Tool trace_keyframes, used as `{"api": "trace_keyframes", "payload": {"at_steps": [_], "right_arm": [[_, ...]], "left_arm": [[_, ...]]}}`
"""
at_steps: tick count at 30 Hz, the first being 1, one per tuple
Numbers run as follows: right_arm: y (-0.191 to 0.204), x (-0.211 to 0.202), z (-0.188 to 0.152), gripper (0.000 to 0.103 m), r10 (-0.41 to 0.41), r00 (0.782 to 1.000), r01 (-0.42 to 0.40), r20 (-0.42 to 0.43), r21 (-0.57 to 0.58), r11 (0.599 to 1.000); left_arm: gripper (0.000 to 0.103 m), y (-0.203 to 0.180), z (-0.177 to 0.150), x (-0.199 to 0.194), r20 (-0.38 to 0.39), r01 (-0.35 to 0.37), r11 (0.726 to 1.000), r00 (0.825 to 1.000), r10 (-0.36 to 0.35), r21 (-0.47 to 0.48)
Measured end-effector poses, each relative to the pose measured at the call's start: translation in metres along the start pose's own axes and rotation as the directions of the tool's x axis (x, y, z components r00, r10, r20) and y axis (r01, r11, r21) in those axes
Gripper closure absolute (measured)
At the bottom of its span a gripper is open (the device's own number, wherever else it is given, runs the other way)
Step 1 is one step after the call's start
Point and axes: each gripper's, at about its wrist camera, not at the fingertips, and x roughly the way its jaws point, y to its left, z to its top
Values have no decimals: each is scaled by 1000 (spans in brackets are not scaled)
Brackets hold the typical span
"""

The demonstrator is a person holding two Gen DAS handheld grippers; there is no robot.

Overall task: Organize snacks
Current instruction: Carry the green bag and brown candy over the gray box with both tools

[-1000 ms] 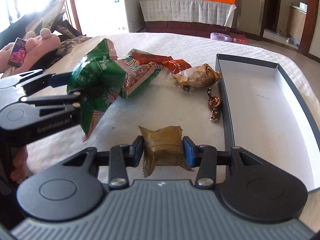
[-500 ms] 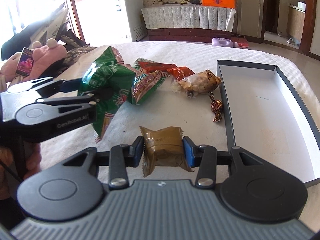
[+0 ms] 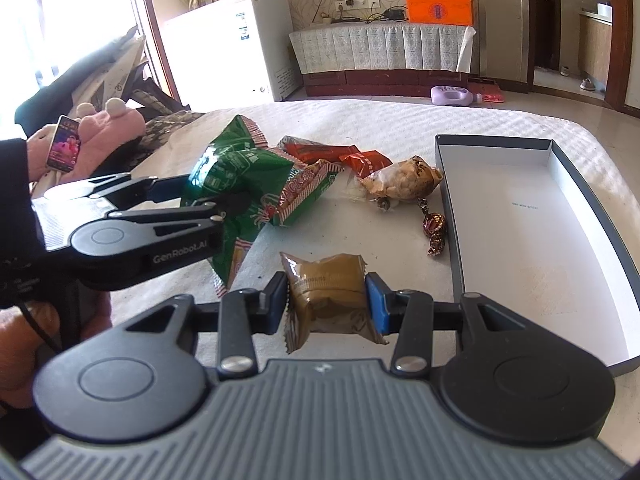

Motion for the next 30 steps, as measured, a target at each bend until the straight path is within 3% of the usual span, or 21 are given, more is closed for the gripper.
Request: {"api": "trace_keyframes", "payload": {"at_steps": [30], "right_arm": [[-12, -21, 0, 58, 28, 998, -31, 63, 46, 998]], "left_arm": [[46, -13, 9, -19, 24, 12, 1000, 1000, -12, 5]]}}
